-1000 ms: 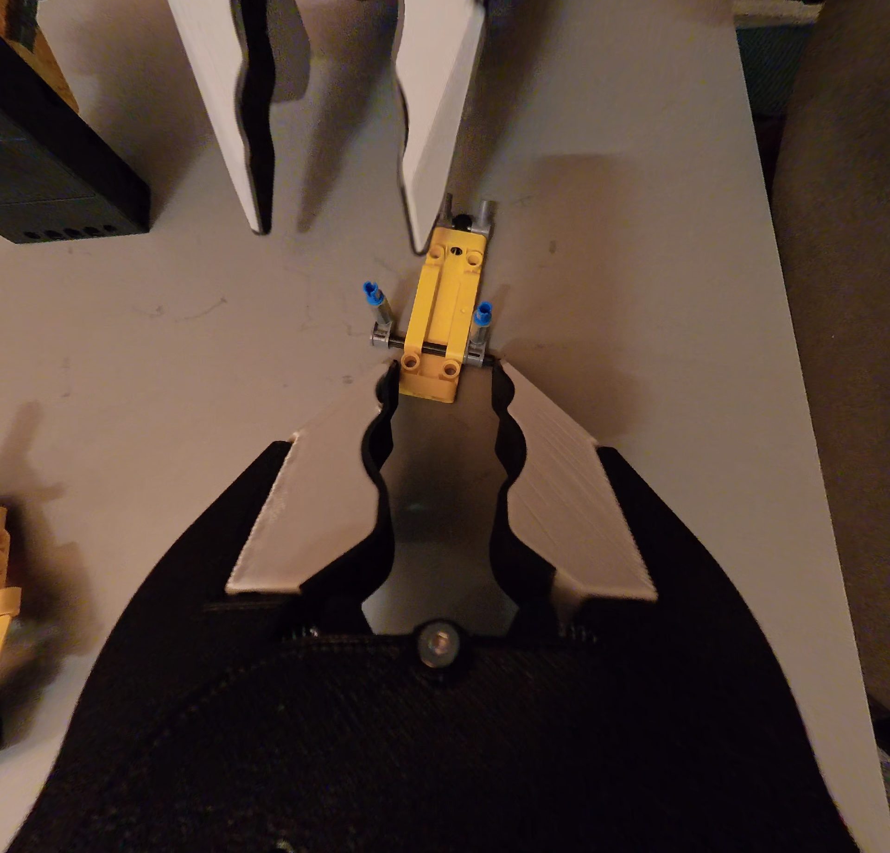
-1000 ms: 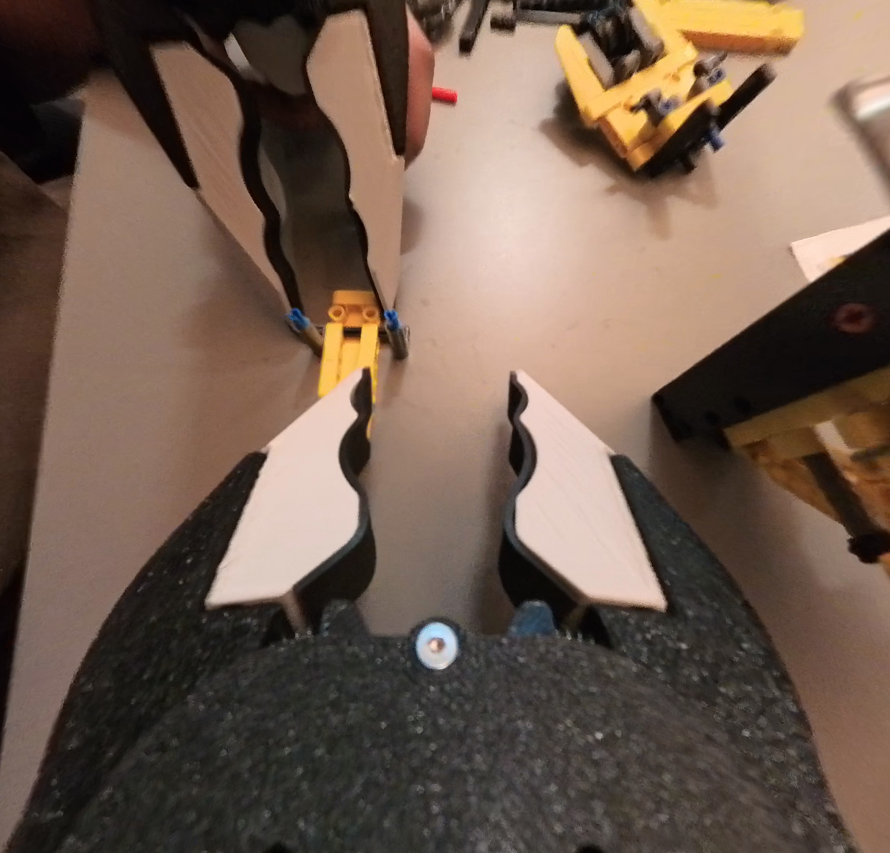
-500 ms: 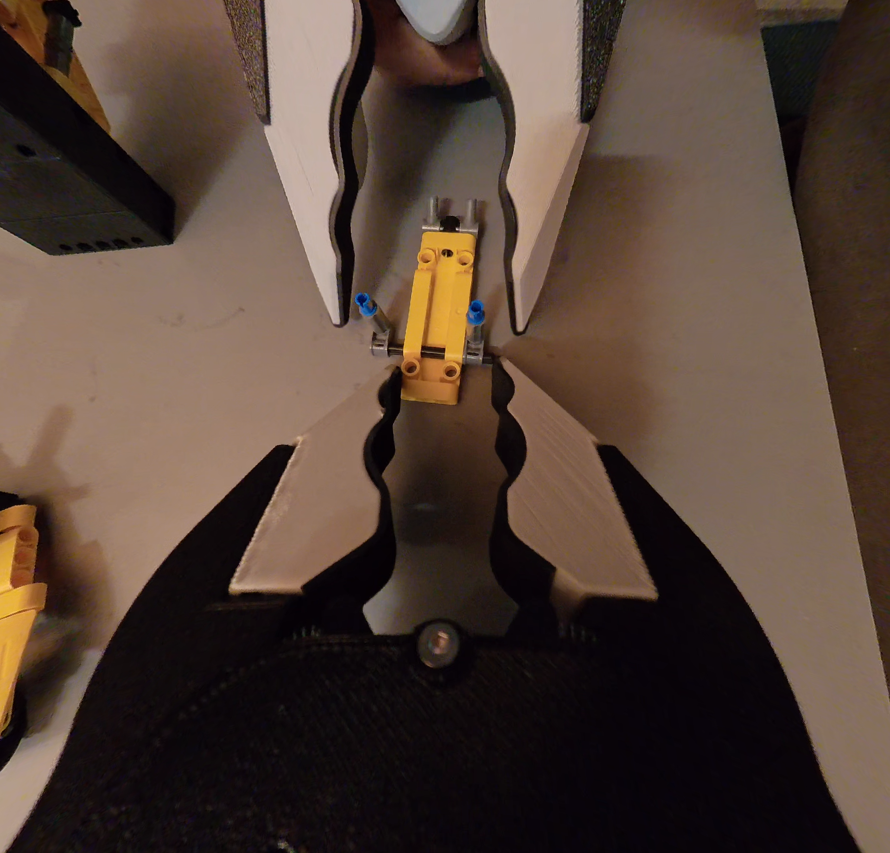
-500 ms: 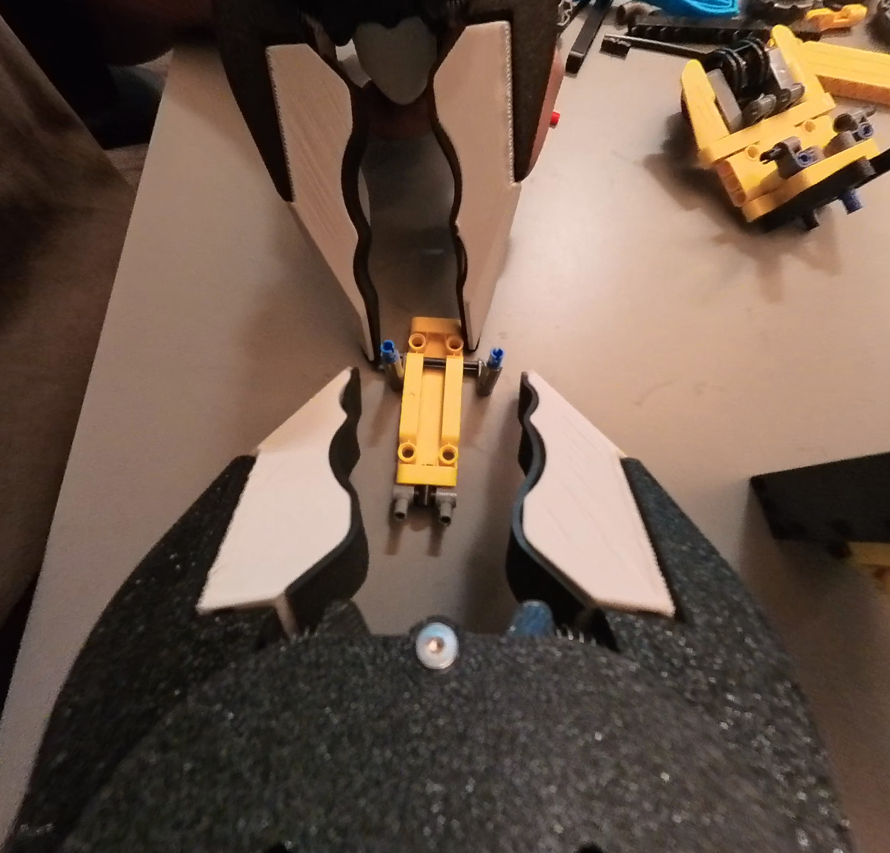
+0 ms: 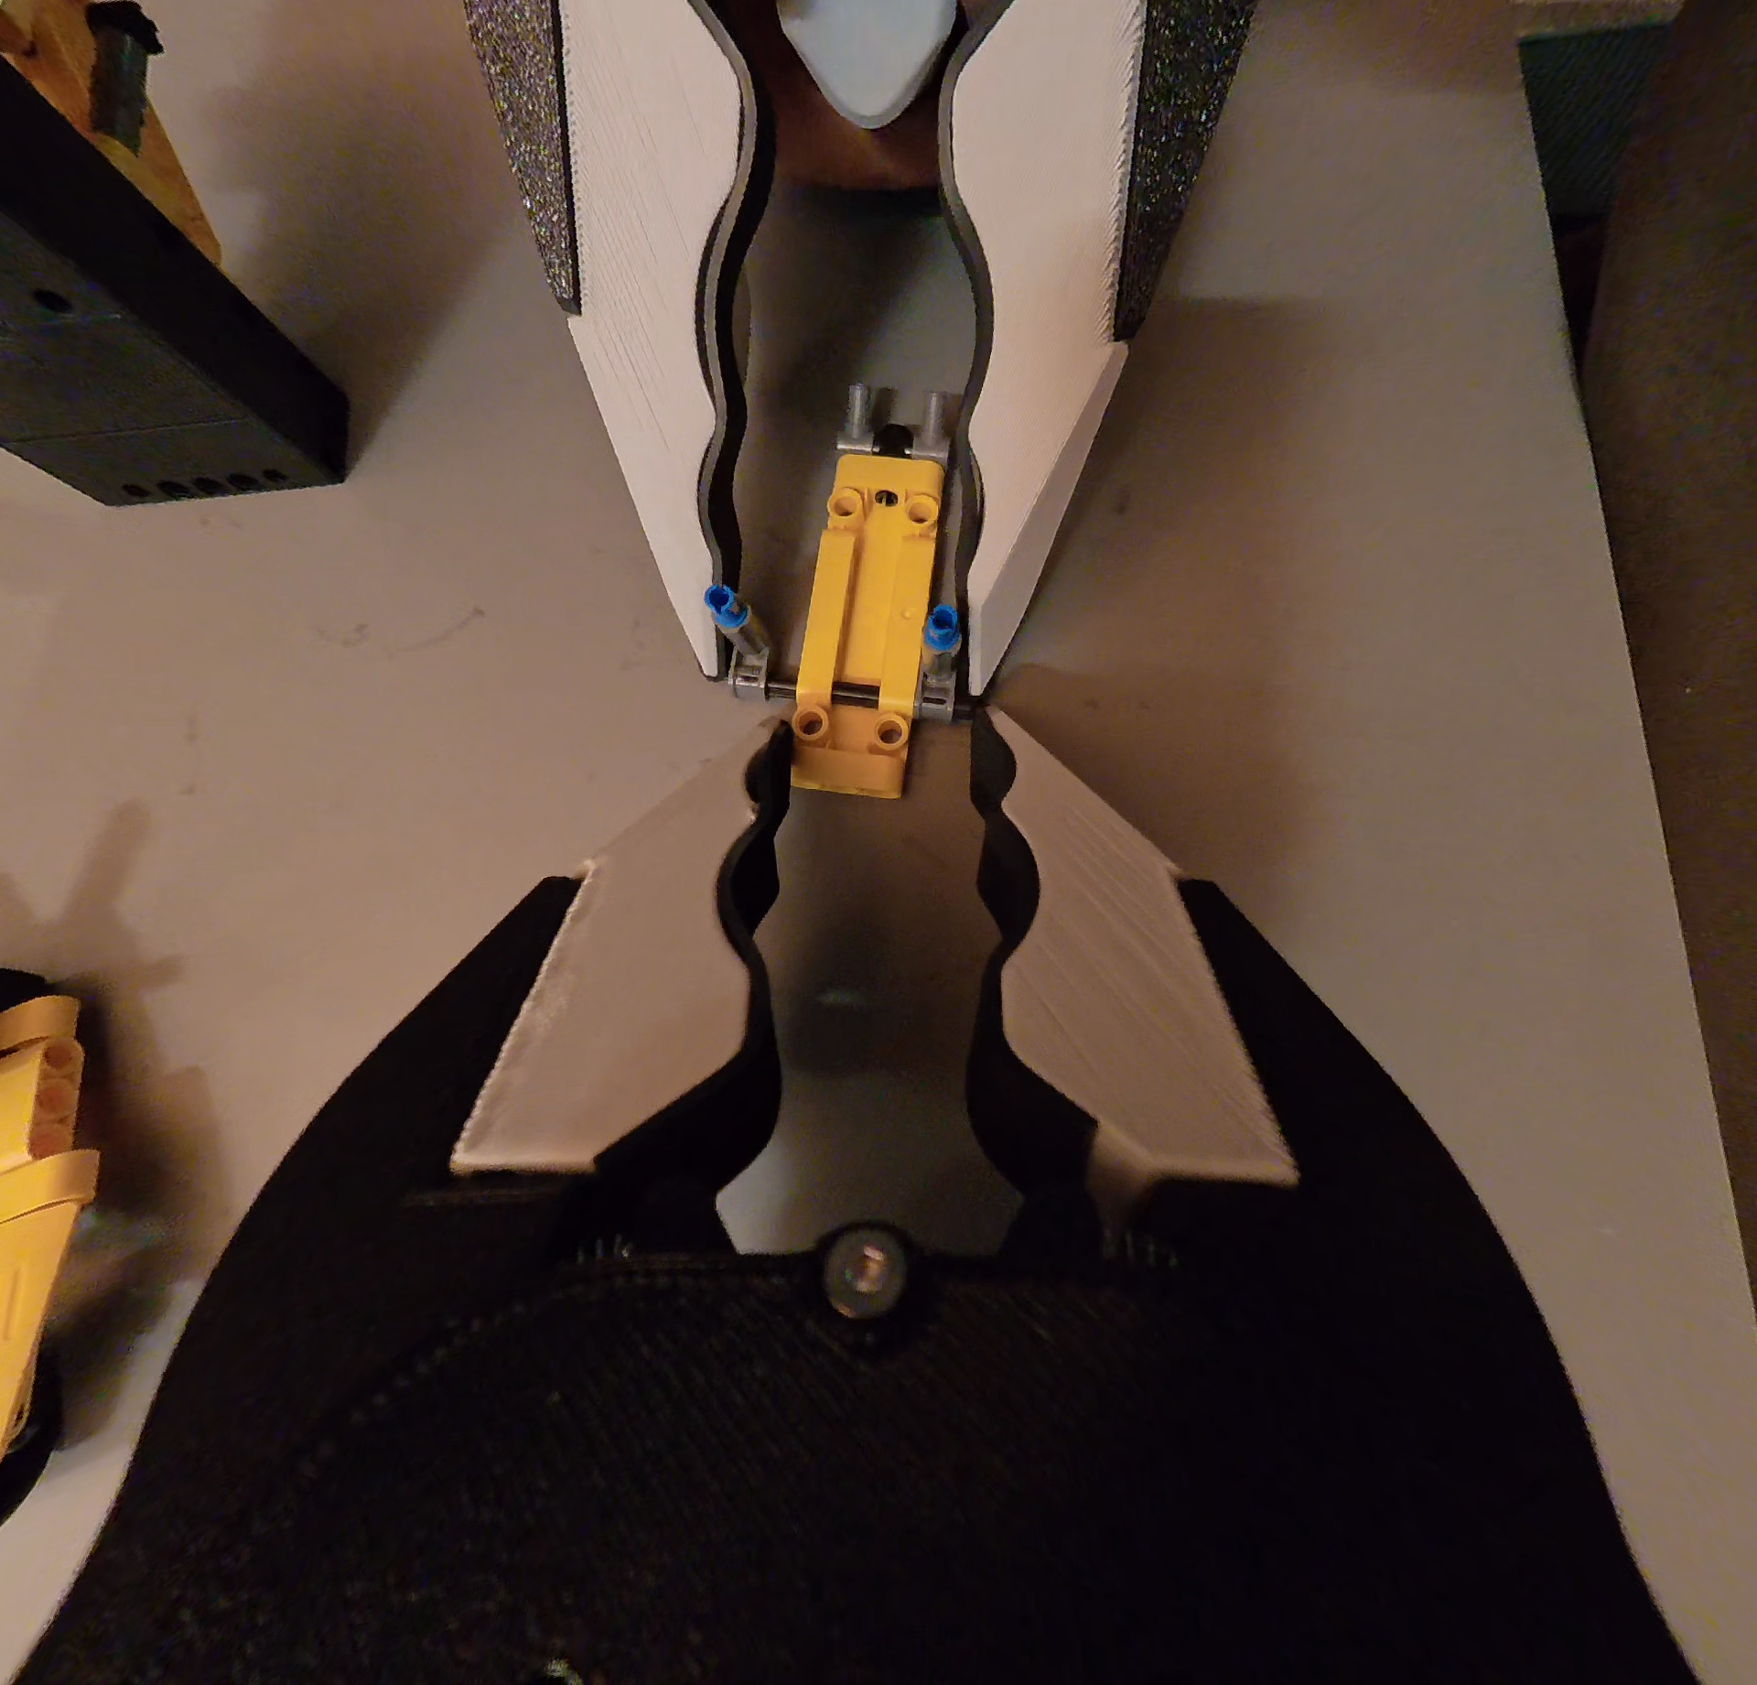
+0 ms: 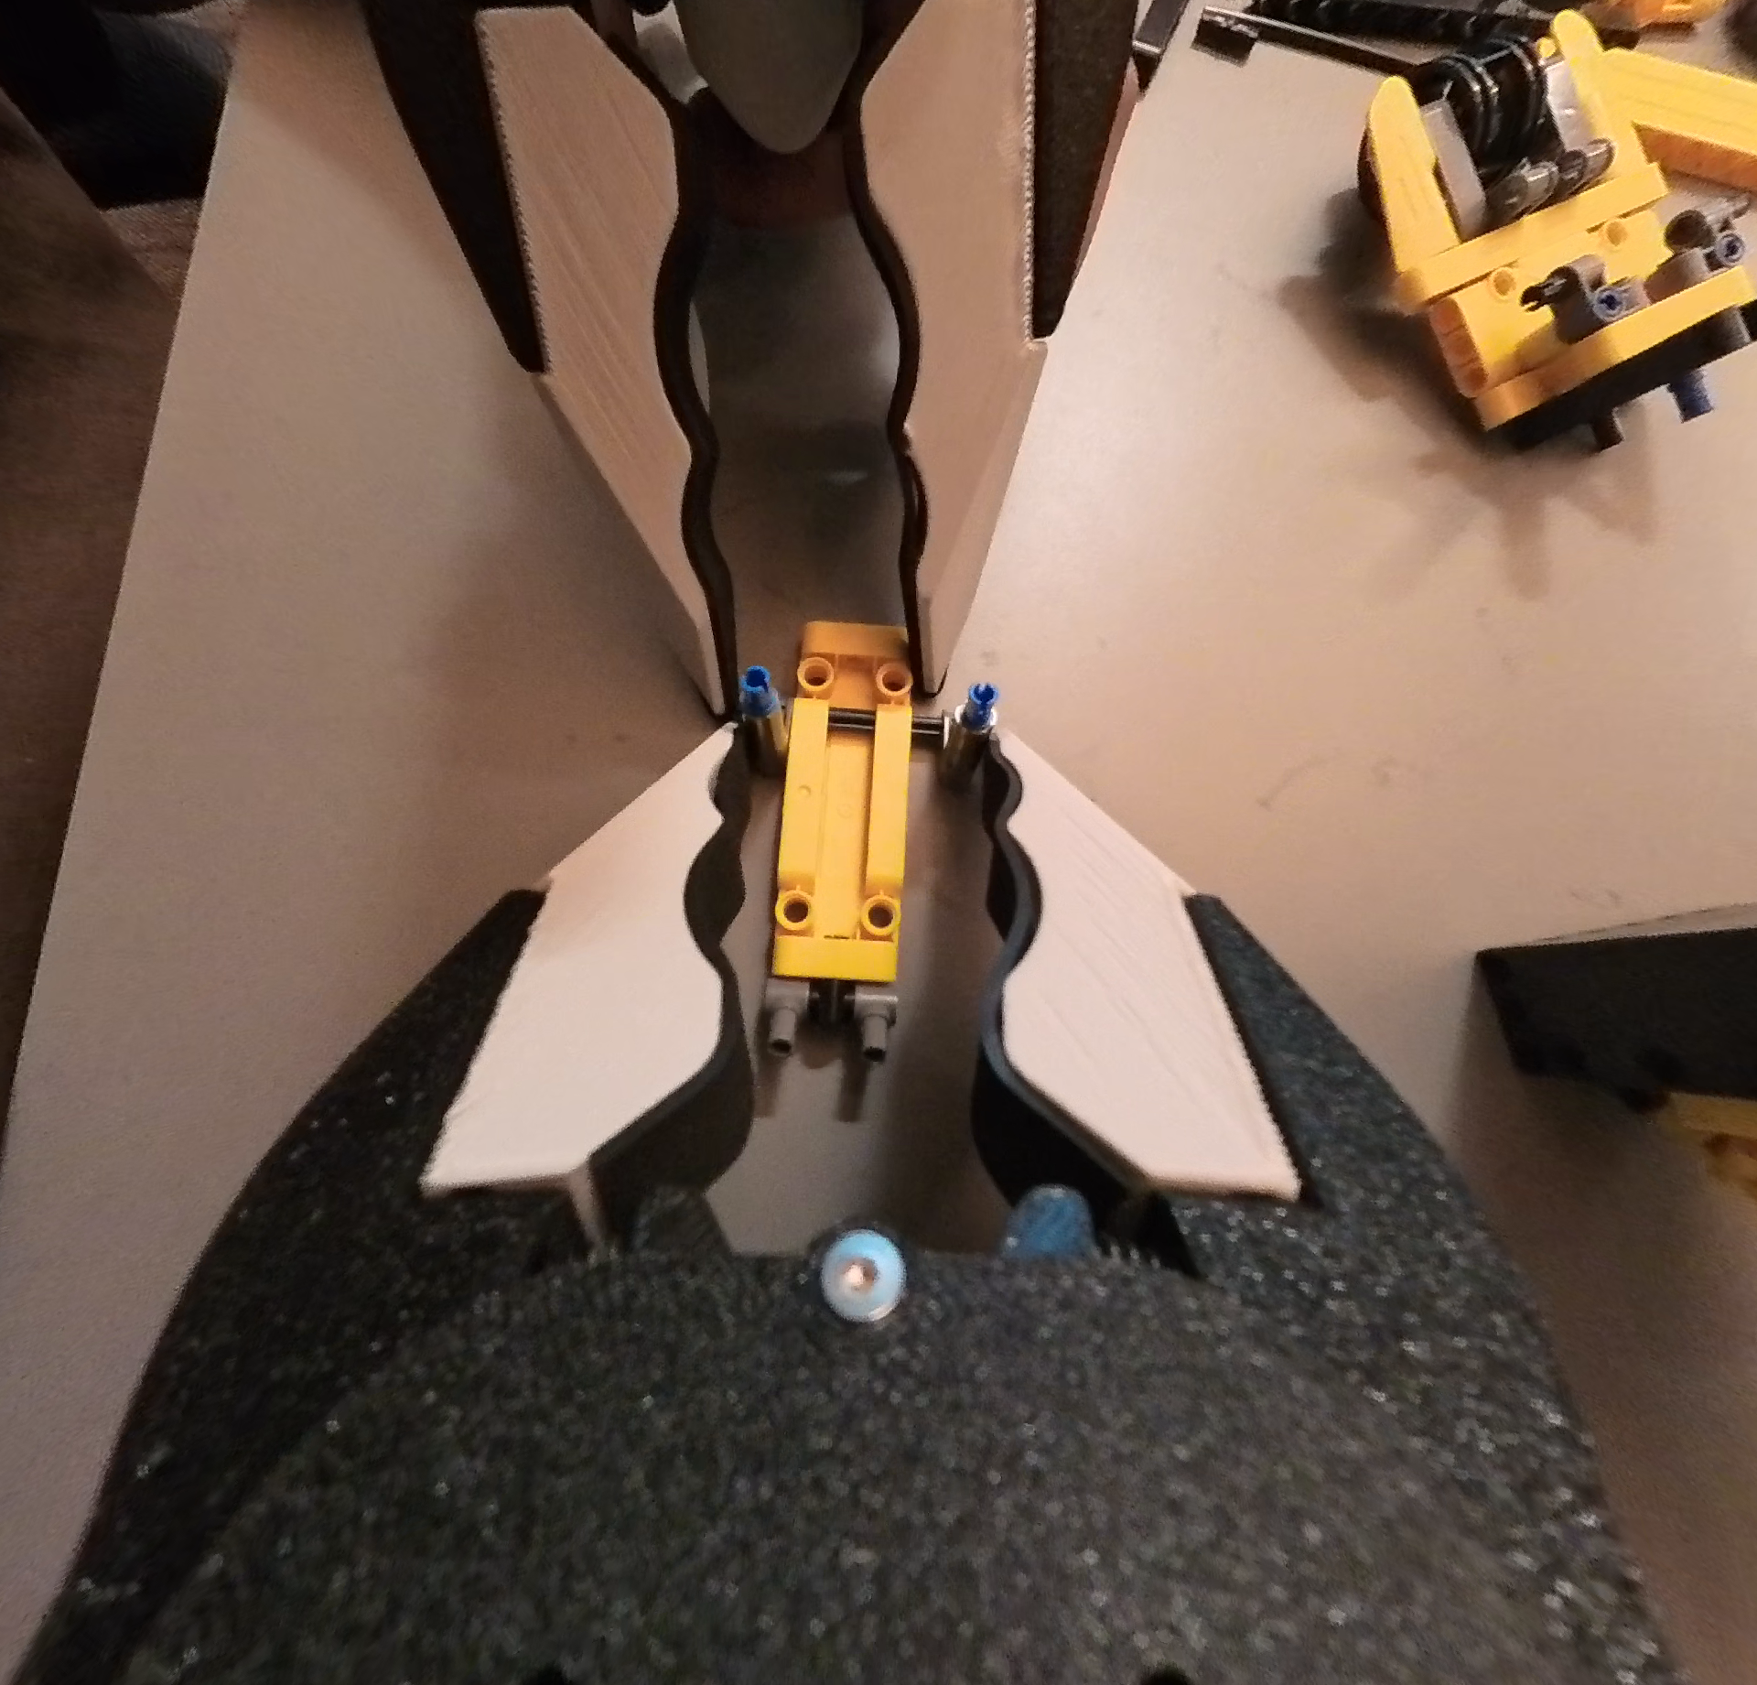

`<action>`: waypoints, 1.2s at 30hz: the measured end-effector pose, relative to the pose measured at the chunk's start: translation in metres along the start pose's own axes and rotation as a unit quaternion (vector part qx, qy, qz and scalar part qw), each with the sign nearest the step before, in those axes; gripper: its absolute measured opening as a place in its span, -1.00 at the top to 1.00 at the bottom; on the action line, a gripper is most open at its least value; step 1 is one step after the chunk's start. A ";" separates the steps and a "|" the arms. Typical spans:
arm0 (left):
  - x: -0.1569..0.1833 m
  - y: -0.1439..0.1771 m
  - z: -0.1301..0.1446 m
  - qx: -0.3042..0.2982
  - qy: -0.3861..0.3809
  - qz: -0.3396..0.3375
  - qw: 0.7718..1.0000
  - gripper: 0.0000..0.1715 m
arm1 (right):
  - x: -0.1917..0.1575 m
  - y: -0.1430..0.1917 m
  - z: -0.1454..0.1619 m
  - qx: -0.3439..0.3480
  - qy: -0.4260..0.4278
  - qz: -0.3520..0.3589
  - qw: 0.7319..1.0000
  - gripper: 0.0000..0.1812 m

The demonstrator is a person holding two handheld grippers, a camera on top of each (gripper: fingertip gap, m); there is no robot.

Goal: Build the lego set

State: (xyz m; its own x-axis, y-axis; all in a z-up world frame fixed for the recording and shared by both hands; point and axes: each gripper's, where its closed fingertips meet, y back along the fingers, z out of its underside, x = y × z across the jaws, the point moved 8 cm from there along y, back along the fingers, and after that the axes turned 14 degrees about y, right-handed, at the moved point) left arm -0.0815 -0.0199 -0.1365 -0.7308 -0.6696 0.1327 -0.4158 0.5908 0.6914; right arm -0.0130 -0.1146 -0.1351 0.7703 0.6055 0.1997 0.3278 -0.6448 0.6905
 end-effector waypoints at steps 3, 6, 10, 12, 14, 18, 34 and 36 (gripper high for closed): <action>0.000 0.000 0.000 0.000 0.000 0.000 1.000 0.60 | 0.000 0.000 0.000 0.000 0.000 0.001 1.000 0.47; 0.000 0.000 0.000 0.000 0.001 0.000 1.000 0.60 | 0.000 0.000 0.000 -0.001 0.001 0.002 1.000 0.47; 0.000 0.000 0.000 -0.001 0.001 0.001 1.000 0.59 | -0.001 0.000 0.000 -0.001 0.003 0.004 1.000 0.49; 0.000 0.000 0.000 -0.001 0.001 0.001 1.000 0.59 | -0.001 0.000 0.000 0.000 0.003 0.002 1.000 0.49; 0.000 0.000 0.000 -0.001 0.002 0.002 1.000 0.59 | -0.001 0.000 0.000 0.000 0.002 0.002 1.000 0.50; 0.000 0.000 0.000 -0.001 0.002 0.003 1.000 0.60 | 0.000 0.000 0.001 0.002 -0.003 -0.003 1.000 0.50; 0.000 -0.001 -0.001 -0.003 0.001 0.009 1.000 0.60 | 0.000 0.001 0.001 0.006 -0.008 -0.016 1.000 0.50; 0.001 -0.001 0.000 -0.003 0.000 0.008 1.000 0.59 | -0.001 0.001 0.001 0.004 -0.003 -0.011 1.000 0.50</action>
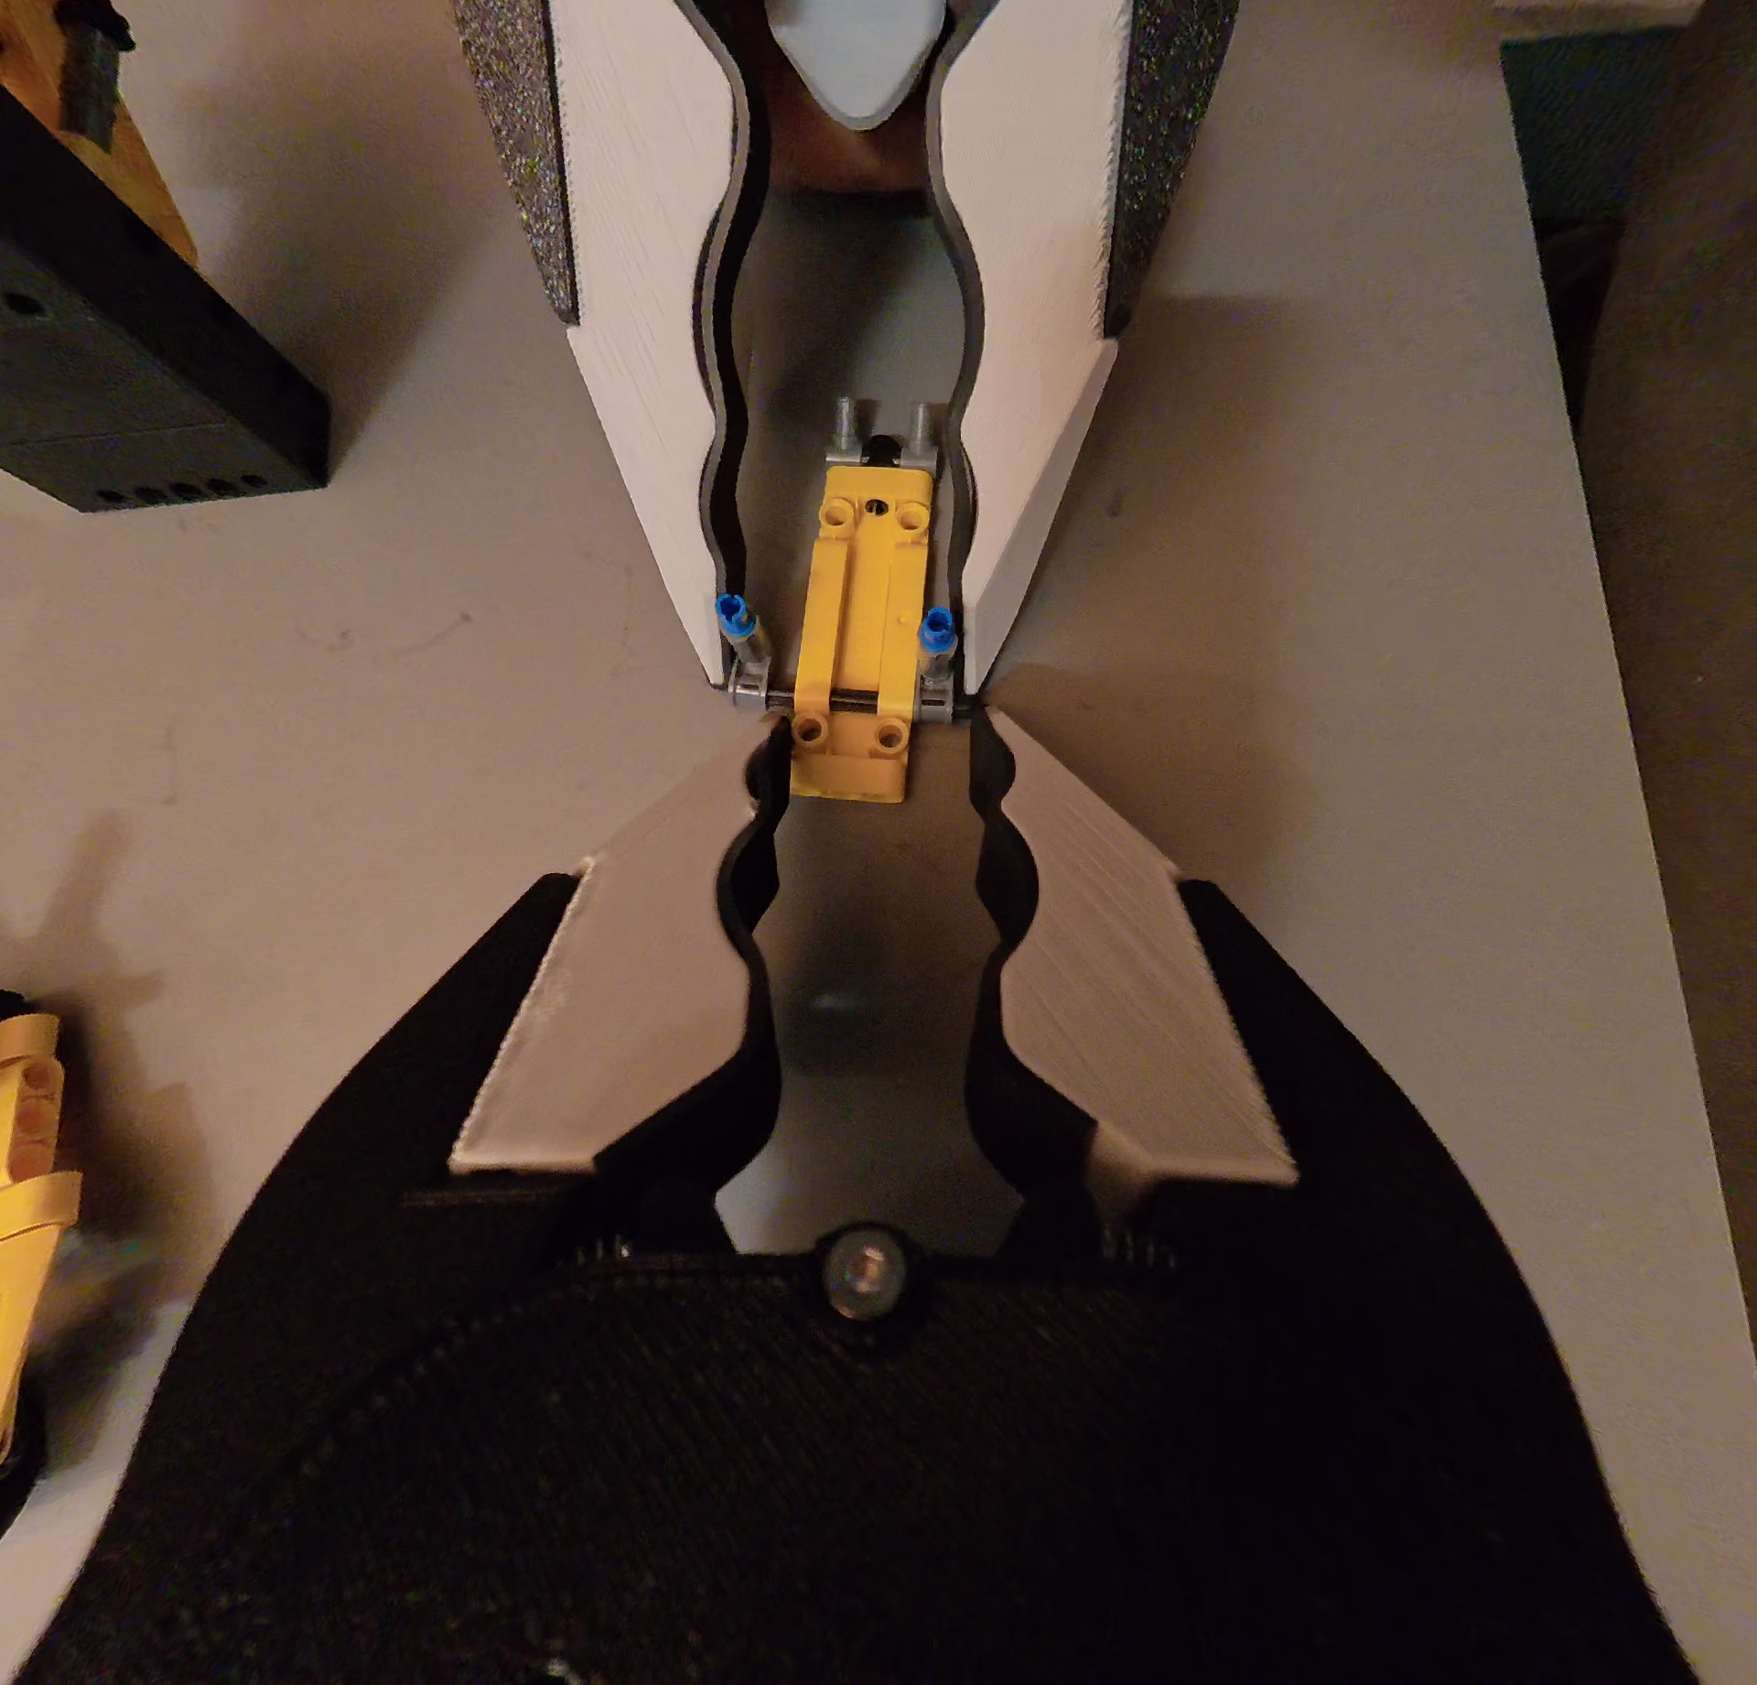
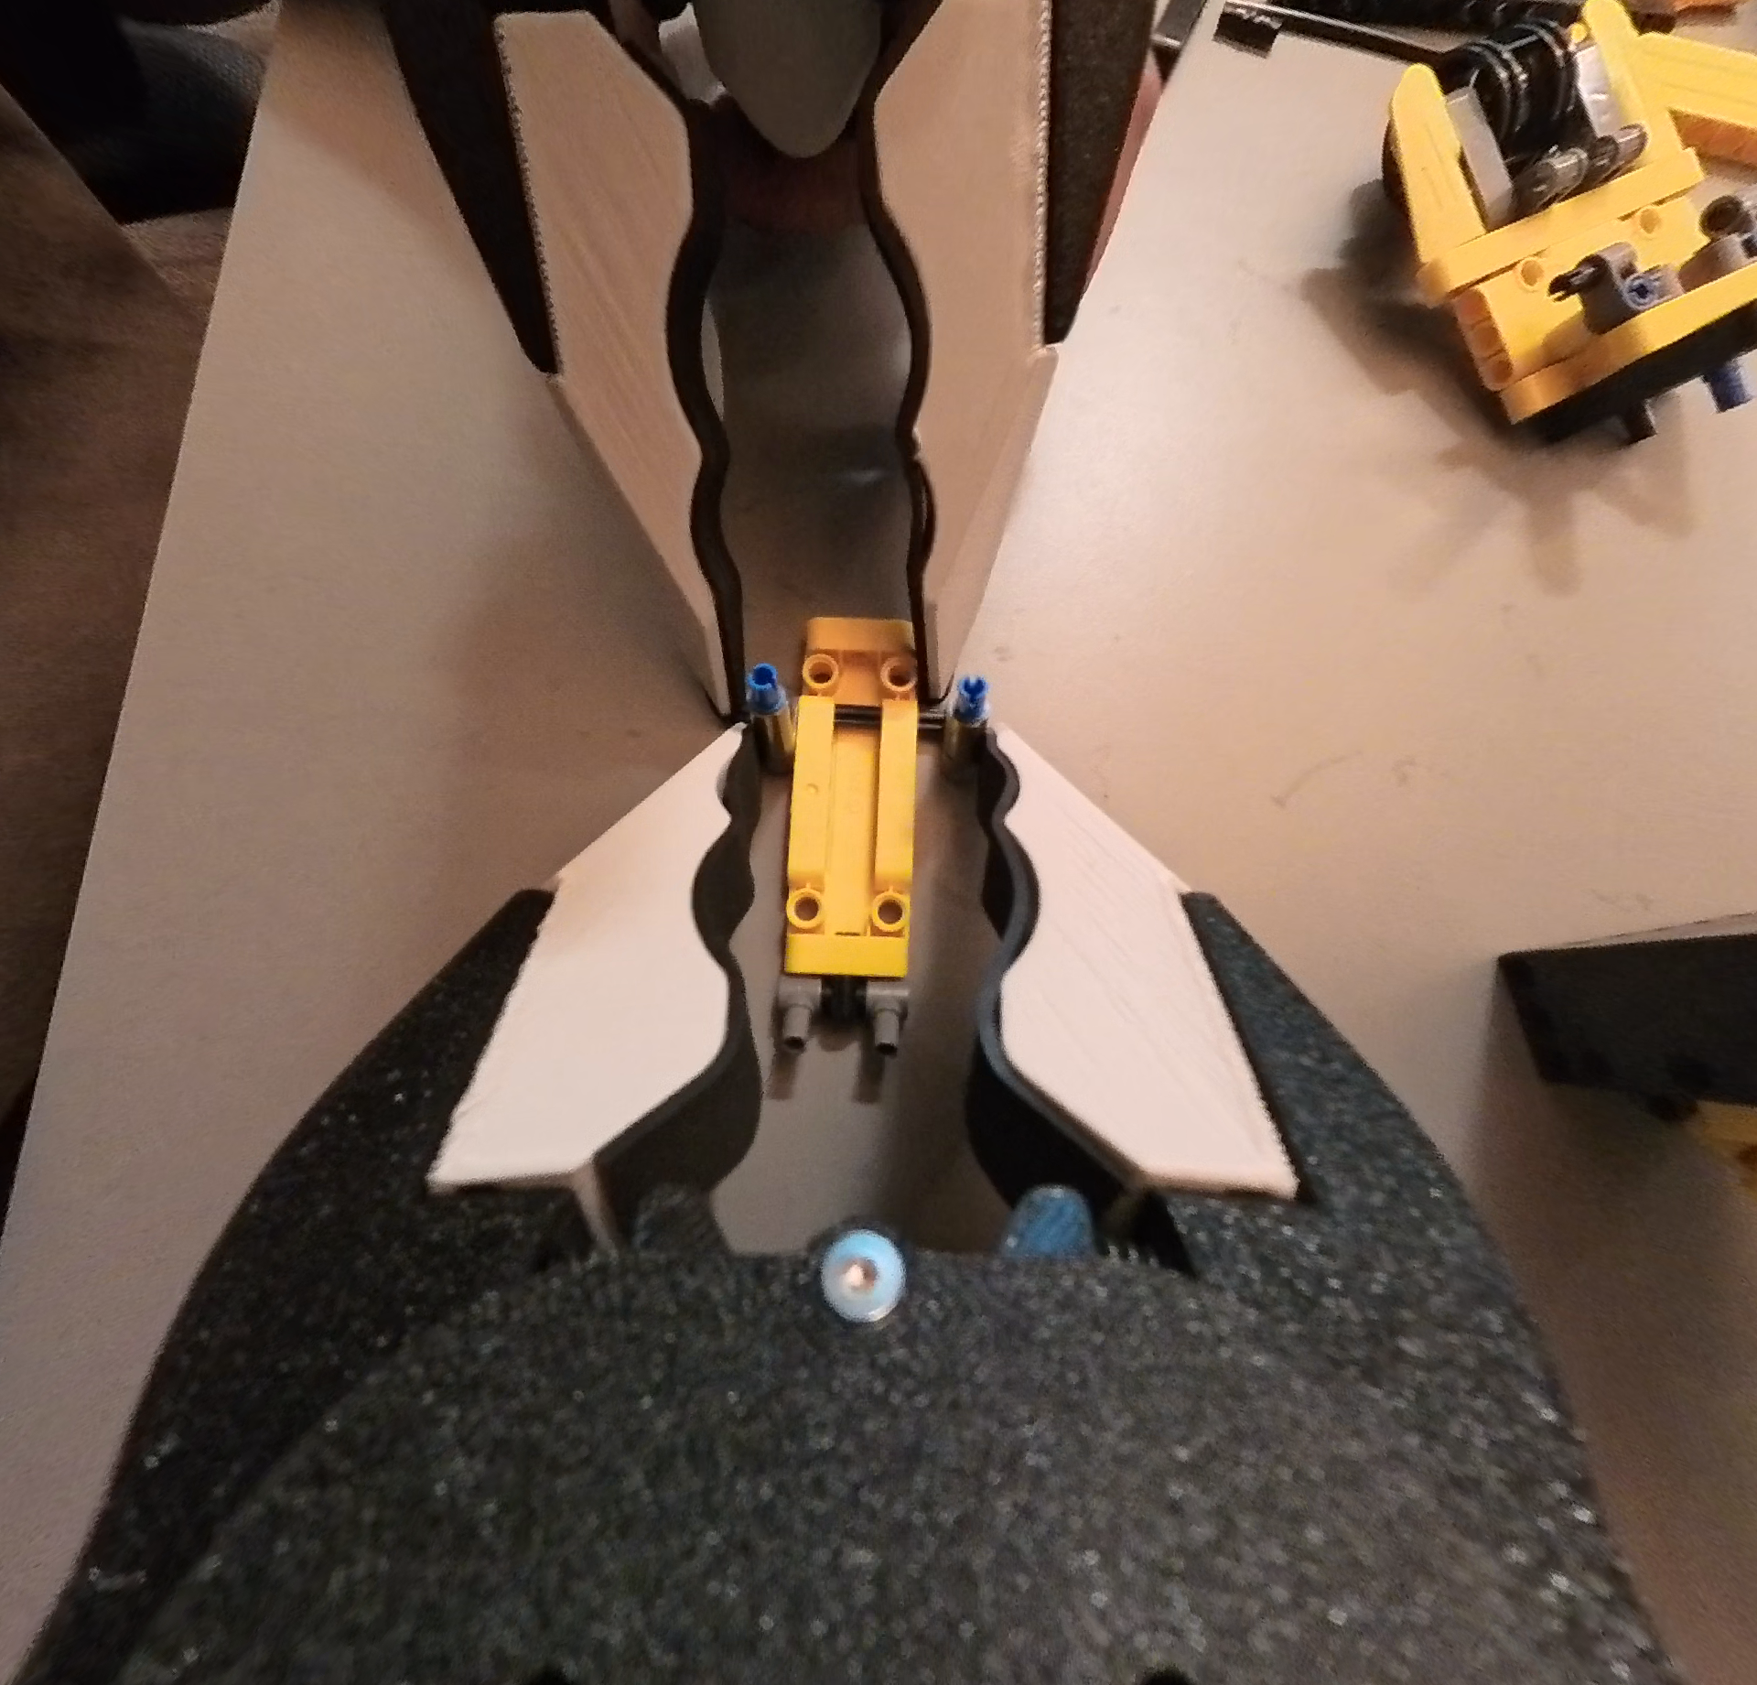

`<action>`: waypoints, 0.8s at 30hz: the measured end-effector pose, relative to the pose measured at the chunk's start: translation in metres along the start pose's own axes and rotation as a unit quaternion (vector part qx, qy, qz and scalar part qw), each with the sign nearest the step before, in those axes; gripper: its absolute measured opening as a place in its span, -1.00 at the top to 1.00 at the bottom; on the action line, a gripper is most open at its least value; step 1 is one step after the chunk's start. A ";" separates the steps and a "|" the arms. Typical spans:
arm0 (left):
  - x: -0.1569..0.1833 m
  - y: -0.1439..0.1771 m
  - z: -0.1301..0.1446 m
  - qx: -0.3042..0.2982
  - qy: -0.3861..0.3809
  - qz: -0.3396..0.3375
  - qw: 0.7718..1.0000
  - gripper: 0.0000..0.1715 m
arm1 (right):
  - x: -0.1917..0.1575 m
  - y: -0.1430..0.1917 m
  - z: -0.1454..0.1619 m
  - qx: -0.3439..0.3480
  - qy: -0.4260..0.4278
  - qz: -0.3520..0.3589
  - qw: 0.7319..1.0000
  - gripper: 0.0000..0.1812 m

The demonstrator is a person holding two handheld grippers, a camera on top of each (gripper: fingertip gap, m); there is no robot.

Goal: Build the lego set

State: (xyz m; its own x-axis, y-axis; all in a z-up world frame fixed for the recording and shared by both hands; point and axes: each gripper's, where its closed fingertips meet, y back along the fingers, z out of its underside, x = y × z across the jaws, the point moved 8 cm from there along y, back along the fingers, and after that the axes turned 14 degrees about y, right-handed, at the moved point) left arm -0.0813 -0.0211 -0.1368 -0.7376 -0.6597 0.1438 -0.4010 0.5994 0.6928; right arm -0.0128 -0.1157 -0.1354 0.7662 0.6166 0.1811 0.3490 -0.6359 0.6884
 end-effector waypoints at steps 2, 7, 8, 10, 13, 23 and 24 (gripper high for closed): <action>0.001 0.000 0.000 0.001 -0.004 -0.004 1.000 0.59 | 0.000 0.000 0.000 -0.001 0.002 0.003 1.000 0.49; -0.008 0.001 0.000 0.006 0.004 -0.034 0.999 0.28 | 0.000 0.000 0.000 -0.001 0.002 0.004 1.000 0.49; -0.008 0.001 0.000 0.006 0.004 -0.032 0.999 0.28 | 0.000 0.000 0.000 -0.001 0.002 0.005 1.000 0.49; -0.007 0.001 0.000 0.005 0.003 -0.027 1.000 0.31 | 0.000 0.000 0.000 -0.002 0.003 0.007 1.000 0.49; -0.007 0.001 0.000 0.005 0.003 -0.025 1.000 0.33 | 0.000 0.000 -0.001 -0.004 0.003 0.012 1.000 0.47; -0.004 0.001 -0.002 0.015 -0.016 -0.029 0.999 0.35 | 0.000 0.001 0.000 -0.005 0.010 0.015 1.000 0.48; -0.004 0.000 -0.002 0.016 -0.019 -0.028 0.999 0.36 | 0.000 0.001 0.000 -0.005 0.009 0.013 1.000 0.48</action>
